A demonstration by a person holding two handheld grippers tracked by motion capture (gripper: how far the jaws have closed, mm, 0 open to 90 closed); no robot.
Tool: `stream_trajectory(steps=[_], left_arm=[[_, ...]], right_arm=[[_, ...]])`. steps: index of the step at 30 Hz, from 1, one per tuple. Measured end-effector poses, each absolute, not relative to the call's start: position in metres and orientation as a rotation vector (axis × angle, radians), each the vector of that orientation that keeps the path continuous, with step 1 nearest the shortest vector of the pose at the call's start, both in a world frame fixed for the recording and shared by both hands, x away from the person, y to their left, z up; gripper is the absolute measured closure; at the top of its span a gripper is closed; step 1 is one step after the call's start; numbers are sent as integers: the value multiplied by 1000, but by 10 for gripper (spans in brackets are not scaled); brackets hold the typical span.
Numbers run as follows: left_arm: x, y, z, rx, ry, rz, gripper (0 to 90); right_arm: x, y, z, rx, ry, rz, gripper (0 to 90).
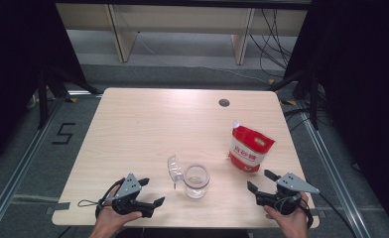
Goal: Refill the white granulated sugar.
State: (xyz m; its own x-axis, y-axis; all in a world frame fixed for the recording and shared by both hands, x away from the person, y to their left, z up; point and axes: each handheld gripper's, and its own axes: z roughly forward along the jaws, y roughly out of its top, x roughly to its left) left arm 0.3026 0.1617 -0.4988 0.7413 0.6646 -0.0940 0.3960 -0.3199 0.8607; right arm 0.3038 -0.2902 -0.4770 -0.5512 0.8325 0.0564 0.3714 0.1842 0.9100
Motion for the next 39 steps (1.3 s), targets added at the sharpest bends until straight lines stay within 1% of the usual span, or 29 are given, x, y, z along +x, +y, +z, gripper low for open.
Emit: stream_trajectory(steps=[3,4,6,7,13,15,16,17,26,30,33,34,37,39], left_arm=[[302,161,-498,1941,822,345,150],[301,160,-498,1927,853,331,150],[303,161,-498,1936,821,344,150],[301,159,-498,1923,855,334,150],[301,160,-499,1956,805,347,150],[301,159,-500,1953,805,348,150],[301,160,-499,1960,798,350,150],[299,158,-500,1946,825,331,150],[299,157,-501,1958,813,329,150],[300,157,-500,1949,813,327,150],[299,157,-500,1956,818,337,151],[299,157,-500,1958,816,336,150],[300,157,-500,1959,806,330,150],[300,157,-501,1963,810,323,150]], right_arm=[[304,-293,-478,1191,1998,1343,202],[306,-295,-479,1180,1994,1337,185],[312,-298,-480,1126,1990,1339,175],[312,-299,-480,1146,1996,1331,163],[319,-301,-480,1145,1980,1359,156],[324,-302,-479,1086,1974,1350,160],[323,-300,-479,1123,1980,1351,160],[325,-300,-479,1123,1987,1343,163],[341,-305,-481,1097,1958,1373,159],[351,-303,-483,1055,1973,1369,170],[354,-299,-484,1094,1981,1382,210],[359,-300,-485,1026,1978,1372,206],[363,-297,-487,1063,1988,1381,215],[368,-296,-489,1029,1983,1396,248]])
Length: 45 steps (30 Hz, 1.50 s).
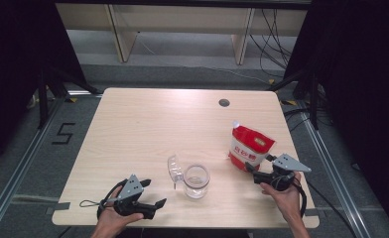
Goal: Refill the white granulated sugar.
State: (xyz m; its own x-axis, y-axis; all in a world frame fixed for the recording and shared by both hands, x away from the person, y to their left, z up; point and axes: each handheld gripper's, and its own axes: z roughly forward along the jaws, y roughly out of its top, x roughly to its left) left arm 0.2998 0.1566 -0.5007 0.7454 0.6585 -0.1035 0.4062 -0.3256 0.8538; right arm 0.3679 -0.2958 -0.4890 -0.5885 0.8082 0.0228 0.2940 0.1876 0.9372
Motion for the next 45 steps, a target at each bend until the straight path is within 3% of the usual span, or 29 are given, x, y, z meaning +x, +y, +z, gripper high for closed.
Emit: stream_trajectory(steps=[22,45], left_arm=[[303,153,-500,1973,793,316,150],[303,153,-500,1975,797,326,151]], right_arm=[[379,-280,-488,1050,1932,1419,433],[362,-263,-486,1129,1844,1295,457]])
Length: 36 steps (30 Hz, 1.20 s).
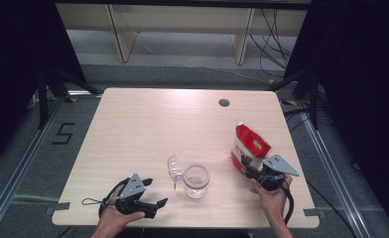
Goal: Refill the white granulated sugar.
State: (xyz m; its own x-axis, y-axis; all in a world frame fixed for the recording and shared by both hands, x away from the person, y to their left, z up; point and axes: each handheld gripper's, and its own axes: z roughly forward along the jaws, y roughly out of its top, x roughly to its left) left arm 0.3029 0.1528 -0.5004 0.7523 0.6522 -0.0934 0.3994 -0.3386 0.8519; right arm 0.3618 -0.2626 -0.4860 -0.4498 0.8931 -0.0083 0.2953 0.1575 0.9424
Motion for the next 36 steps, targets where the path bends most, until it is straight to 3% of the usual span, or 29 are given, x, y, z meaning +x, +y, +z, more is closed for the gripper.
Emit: stream_trajectory(steps=[11,21,36], left_arm=[[303,153,-500,1972,790,318,151],[304,154,-499,1972,792,317,151],[304,154,-499,1979,783,323,151]], right_arm=[[377,-264,-495,1047,1807,1348,365],[379,-265,-496,1018,1803,1392,454],[358,-272,-494,1031,1816,1389,464]])
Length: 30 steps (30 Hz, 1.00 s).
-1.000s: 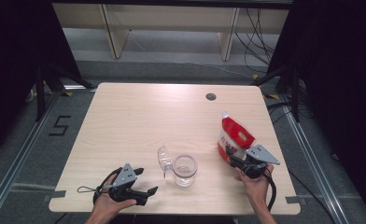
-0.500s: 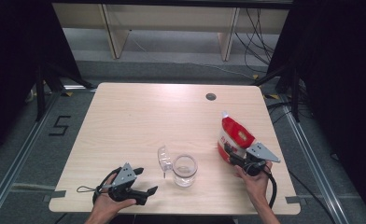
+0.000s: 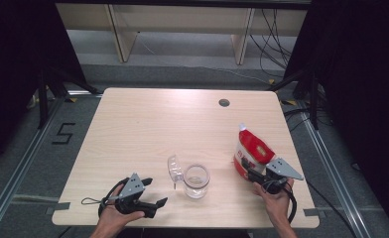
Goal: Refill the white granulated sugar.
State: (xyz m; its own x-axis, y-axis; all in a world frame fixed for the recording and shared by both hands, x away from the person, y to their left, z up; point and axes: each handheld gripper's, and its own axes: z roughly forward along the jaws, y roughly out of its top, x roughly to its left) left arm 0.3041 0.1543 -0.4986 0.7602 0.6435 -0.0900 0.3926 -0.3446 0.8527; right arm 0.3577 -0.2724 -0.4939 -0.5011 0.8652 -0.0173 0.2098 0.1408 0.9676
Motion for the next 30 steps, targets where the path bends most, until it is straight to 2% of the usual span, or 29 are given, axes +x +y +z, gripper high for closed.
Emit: stream_trajectory(steps=[15,25,30], left_arm=[[304,153,-498,1980,762,325,151],[304,153,-499,1982,764,325,151],[304,153,-498,1987,761,329,151]], right_arm=[[364,-272,-509,1022,1769,1490,393],[366,-274,-514,1089,1789,1488,273],[368,-273,-516,1066,1790,1518,273]])
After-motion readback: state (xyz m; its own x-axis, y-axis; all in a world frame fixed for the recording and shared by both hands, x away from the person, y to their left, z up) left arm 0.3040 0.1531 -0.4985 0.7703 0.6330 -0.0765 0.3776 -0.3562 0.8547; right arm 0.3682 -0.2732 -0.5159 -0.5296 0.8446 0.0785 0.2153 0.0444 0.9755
